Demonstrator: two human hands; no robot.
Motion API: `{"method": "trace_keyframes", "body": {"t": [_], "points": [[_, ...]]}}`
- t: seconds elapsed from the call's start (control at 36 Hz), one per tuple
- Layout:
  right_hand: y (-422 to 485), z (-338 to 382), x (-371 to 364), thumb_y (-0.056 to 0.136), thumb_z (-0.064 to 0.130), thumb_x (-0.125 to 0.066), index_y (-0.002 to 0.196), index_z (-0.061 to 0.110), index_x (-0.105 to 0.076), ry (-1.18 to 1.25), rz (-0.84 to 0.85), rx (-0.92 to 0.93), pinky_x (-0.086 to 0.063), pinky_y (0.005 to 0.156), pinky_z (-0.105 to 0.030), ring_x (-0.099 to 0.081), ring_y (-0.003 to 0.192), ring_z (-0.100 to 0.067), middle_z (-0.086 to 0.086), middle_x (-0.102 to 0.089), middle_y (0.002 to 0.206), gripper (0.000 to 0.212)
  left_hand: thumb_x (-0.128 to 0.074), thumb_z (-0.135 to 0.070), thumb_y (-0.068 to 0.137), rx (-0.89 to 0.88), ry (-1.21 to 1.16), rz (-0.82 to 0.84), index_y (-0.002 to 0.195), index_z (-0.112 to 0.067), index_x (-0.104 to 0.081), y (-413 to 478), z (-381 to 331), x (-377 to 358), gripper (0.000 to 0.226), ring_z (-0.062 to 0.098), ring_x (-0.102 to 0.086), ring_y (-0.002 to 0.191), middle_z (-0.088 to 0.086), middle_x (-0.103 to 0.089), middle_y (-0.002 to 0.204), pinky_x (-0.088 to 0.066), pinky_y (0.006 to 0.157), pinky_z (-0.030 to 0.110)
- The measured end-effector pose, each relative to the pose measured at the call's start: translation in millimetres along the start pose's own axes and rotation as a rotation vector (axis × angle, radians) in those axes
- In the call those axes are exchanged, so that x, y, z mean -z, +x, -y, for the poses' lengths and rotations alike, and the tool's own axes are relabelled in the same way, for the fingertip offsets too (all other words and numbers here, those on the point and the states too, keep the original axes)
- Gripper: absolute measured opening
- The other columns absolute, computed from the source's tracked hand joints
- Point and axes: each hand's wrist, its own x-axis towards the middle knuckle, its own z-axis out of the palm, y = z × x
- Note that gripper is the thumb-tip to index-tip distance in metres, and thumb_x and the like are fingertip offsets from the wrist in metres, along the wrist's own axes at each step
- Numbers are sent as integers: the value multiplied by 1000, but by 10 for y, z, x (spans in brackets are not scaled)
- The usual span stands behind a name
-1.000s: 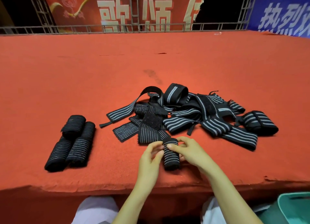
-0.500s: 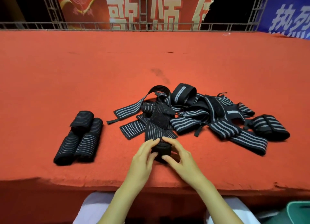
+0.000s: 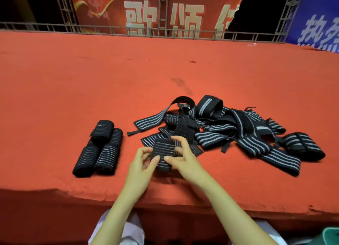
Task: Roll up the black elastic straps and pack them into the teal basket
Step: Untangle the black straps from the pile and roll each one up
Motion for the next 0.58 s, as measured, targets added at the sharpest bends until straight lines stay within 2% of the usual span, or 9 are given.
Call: {"method": "trace_keyframes", "body": {"t": [0.06, 0.14, 0.19, 0.25, 0.33, 0.42, 0.47, 0.53, 0.58], "points": [[124, 79, -189, 89, 2, -61, 115, 30, -44, 134, 25, -80, -54, 73, -33, -64, 86, -16, -8, -62, 110, 42, -64, -2, 86, -1, 21, -22, 106, -17, -54, 12, -76, 175, 28, -1, -61, 97, -2, -63, 110, -45, 81, 8], [291, 187, -493, 90, 2, -61, 117, 21, -46, 281, 97, -160, -55, 69, -30, -66, 82, -17, -11, -63, 106, 36, -71, -13, 83, -61, 187, -140, 110, -30, -55, -12, -142, 476, 36, -13, -52, 98, -14, -51, 114, -40, 81, 4], [392, 233, -700, 88, 4, -64, 114, 20, -50, 313, 117, -183, -55, 69, -33, -65, 81, -19, -13, -59, 106, 34, -73, -20, 81, -37, 244, -198, 115, -31, -56, -23, -141, 675, 40, -5, -52, 105, -11, -48, 113, -43, 87, 15], [473, 289, -910, 88, 3, -64, 114, 20, -52, 302, 141, -193, -55, 67, -33, -64, 80, -17, -10, -56, 100, 34, -76, -30, 78, 5, 274, -247, 124, -23, -56, -28, -138, 853, 50, 10, -54, 108, -5, -50, 115, -46, 91, 30], [581, 343, -1199, 89, -2, -60, 113, 20, -49, 249, 175, -182, -54, 71, -28, -59, 79, -11, 1, -51, 87, 35, -65, -37, 70, -2, 329, -341, 122, -23, -52, -34, -140, 1059, 56, 20, -55, 108, -2, -55, 113, -46, 93, 42], [676, 381, -1416, 89, 1, -60, 125, 19, -43, 183, 192, -185, -52, 74, -29, -58, 85, -16, 0, -48, 89, 44, -65, -40, 71, 27, 359, -406, 126, -28, -43, -20, -106, 1197, 60, 27, -60, 102, 0, -58, 111, -47, 91, 48], [741, 398, -1504, 89, 3, -61, 130, 17, -39, 107, 164, -185, -51, 71, -31, -56, 78, -15, 0, -46, 86, 49, -71, -38, 76, 48, 393, -420, 129, -26, -43, 6, -51, 1272, 61, 30, -61, 100, 2, -59, 110, -48, 90, 48], [804, 390, -1565, 88, 4, -62, 124, 14, -38, 26, 138, -180, -52, 75, -37, -52, 68, -12, 2, -45, 79, 45, -73, -28, 81, 60, 415, -423, 128, -25, -44, 40, 19, 1330, 55, 30, -60, 101, 3, -60, 109, -47, 90, 47], [847, 367, -1620, 87, 7, -63, 114, 16, -38, -43, 124, -181, -51, 85, -43, -53, 71, -16, 3, -45, 77, 38, -70, -25, 84, 68, 439, -424, 126, -23, -47, 70, 71, 1356, 48, 30, -59, 104, 5, -61, 113, -46, 89, 42]]}}
